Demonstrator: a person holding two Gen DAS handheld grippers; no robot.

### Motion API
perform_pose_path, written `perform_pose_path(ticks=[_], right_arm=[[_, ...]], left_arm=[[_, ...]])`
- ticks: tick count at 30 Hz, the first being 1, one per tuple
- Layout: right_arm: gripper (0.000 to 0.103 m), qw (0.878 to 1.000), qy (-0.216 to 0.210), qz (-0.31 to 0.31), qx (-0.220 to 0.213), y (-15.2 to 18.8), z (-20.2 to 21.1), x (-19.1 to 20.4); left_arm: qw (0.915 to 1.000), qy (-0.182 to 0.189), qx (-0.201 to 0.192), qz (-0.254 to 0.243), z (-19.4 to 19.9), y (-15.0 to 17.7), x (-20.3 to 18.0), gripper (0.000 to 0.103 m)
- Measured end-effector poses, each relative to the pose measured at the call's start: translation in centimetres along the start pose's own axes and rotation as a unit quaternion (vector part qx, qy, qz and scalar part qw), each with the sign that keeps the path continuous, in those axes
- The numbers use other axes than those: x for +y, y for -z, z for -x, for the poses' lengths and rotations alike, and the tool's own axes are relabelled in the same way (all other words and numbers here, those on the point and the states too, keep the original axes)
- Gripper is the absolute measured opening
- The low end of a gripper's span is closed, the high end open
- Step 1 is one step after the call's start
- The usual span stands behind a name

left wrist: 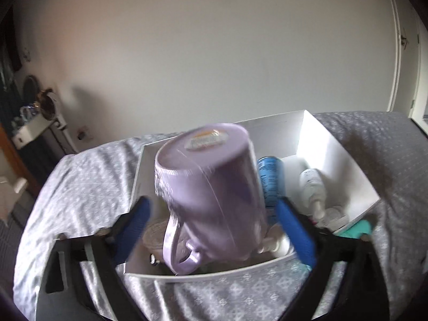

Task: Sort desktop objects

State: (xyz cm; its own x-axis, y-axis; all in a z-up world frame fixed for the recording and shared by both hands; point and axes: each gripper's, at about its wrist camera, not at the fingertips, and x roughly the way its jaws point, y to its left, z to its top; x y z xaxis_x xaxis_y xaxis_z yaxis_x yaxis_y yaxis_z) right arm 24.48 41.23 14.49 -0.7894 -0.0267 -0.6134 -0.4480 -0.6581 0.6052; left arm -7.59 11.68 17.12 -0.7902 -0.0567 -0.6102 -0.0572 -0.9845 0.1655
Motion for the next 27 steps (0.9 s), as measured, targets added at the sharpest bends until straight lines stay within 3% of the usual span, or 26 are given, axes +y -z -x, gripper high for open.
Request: perform_pose_path(ticks=[10, 19, 27], right_arm=[[0.103, 1.0, -0.005, -0.009, 0.007, 0.0, 0.0, -0.2], [0.103, 1.0, -0.001, -0.005, 0.015, 0.2, 0.1, 0.1], [0.103, 0.997, 0.014, 0.056, 0.041, 0.9, -0.4, 2.2]], left_arm=[[0.9993, 0.027, -0.02, -0.015, 4.1, 2.0, 0.2, 0.103], [0.9989, 0.038, 0.025, -0.012, 5.6, 7.8, 0.2, 0.103], [0.9948, 0.059, 0.082, 0.006, 4.7, 11.9, 0.4, 0.103]])
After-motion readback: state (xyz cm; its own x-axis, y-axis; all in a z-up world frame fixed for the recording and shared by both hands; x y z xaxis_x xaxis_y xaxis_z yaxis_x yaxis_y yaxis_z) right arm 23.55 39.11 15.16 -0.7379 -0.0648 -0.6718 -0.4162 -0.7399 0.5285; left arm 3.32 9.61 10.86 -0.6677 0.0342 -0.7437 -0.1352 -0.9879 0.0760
